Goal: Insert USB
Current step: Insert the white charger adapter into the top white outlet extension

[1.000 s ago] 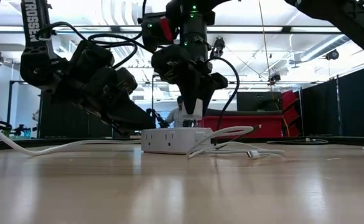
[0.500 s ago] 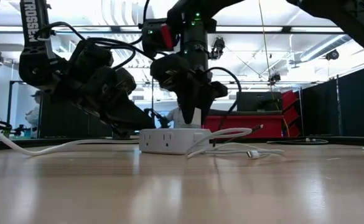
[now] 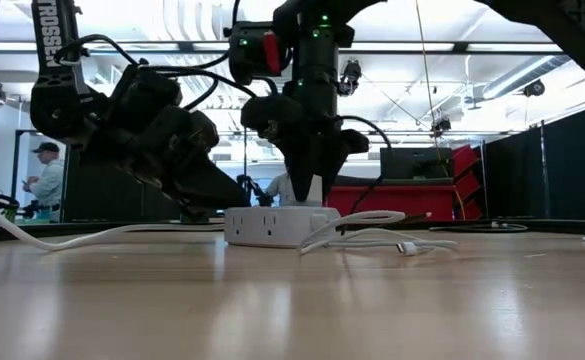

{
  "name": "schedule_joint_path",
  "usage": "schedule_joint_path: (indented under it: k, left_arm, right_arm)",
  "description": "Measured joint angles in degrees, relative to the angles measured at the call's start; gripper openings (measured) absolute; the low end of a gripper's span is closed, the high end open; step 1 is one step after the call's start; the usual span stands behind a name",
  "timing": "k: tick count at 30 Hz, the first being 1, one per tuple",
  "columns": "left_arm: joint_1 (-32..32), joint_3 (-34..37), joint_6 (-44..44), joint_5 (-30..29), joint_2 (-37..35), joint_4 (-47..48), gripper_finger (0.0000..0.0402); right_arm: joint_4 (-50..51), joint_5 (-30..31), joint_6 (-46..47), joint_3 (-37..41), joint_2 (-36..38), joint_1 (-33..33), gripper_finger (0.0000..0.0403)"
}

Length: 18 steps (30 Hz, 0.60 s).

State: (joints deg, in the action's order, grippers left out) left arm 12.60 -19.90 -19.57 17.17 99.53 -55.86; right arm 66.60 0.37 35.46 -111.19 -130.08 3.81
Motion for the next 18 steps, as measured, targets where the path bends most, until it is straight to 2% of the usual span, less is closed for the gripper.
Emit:
schedule_joint_path:
  k: [7,18]
  left_arm:
    - [0.01,0.0,-1.04,-1.39,0.0,-0.28,0.0106]
    - [1.99,0.78,-0.47,-1.2,-1.22,0.51,0.0103]
  right_arm:
    - [0.5,2.83,-0.49,-0.66,-0.04,-0.66,0.0142]
    - [2.15,3.59,-9.41,-5.26,-0.35,-0.28,0.0144]
